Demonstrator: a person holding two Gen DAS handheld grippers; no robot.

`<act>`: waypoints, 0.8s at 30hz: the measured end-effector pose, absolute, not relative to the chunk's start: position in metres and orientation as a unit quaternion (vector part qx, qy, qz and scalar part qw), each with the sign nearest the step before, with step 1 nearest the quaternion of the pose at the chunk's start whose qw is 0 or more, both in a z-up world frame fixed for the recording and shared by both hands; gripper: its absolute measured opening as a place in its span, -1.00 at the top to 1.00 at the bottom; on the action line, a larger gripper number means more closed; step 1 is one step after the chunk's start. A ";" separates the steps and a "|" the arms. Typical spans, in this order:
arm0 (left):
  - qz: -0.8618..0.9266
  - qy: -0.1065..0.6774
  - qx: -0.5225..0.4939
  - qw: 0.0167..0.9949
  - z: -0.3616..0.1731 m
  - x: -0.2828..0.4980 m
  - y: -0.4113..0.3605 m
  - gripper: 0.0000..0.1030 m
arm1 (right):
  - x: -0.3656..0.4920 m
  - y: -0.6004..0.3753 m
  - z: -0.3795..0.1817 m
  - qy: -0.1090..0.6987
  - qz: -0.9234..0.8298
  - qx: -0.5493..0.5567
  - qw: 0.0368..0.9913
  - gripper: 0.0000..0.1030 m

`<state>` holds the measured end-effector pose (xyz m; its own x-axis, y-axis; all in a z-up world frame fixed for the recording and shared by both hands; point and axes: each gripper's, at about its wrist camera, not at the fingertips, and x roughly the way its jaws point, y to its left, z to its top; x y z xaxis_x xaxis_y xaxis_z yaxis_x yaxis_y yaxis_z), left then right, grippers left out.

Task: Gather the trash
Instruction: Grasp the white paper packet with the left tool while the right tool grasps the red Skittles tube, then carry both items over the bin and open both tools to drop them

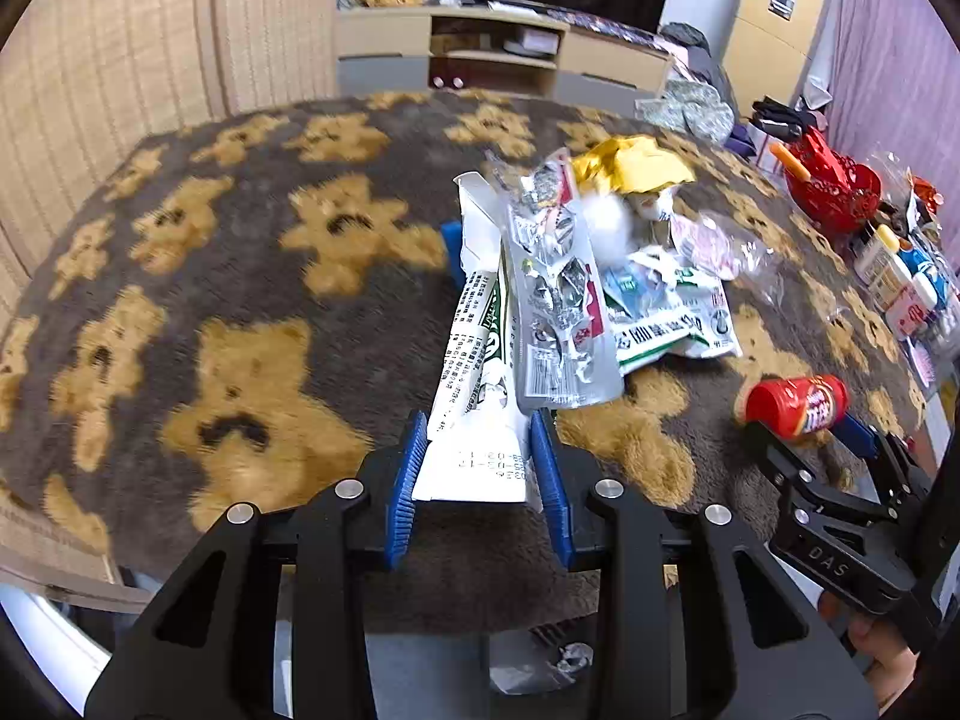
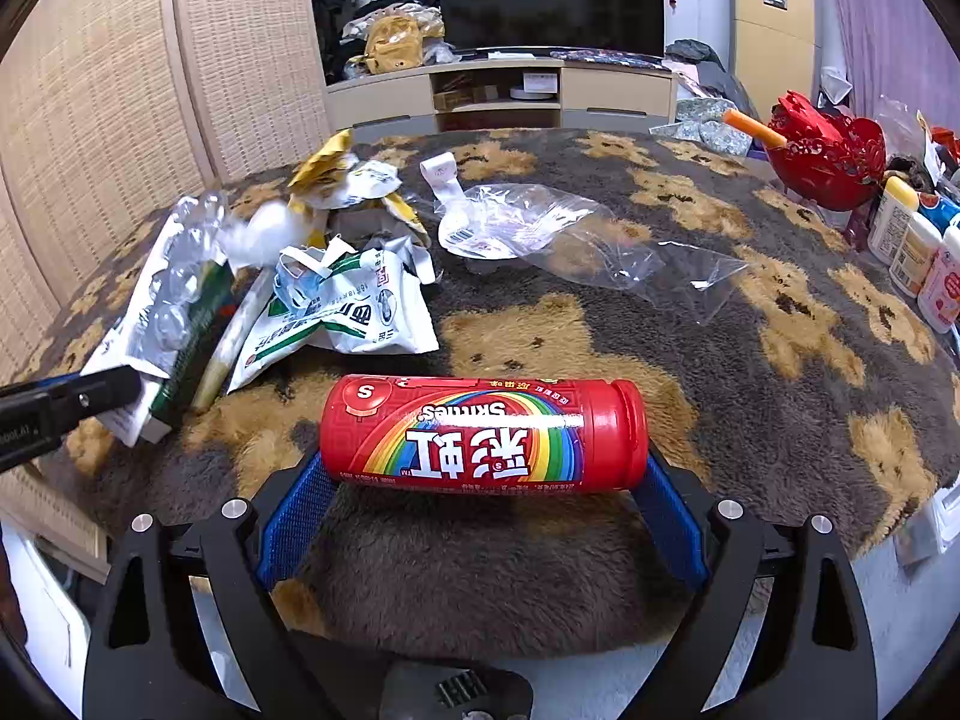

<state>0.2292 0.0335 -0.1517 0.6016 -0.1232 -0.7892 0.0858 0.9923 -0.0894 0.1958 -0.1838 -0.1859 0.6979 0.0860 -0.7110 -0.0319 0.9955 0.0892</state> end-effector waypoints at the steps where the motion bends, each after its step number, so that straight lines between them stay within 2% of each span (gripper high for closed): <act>1: -0.053 0.439 -0.017 0.897 -0.148 0.228 0.034 0.35 | 0.195 -0.184 -0.184 0.387 0.033 0.036 0.921 -0.80; 7: -0.026 0.422 0.006 0.906 -0.128 0.231 0.036 0.37 | 0.187 -0.190 -0.179 0.386 0.037 0.037 0.921 -0.80; 17: -0.009 0.443 0.144 0.885 -0.133 0.236 0.008 0.37 | 0.183 -0.200 -0.177 0.388 0.035 0.045 0.920 -0.80; 24: -0.005 0.453 0.129 0.882 -0.134 0.225 0.010 0.37 | 0.176 -0.205 -0.174 0.388 0.039 0.052 0.919 -0.80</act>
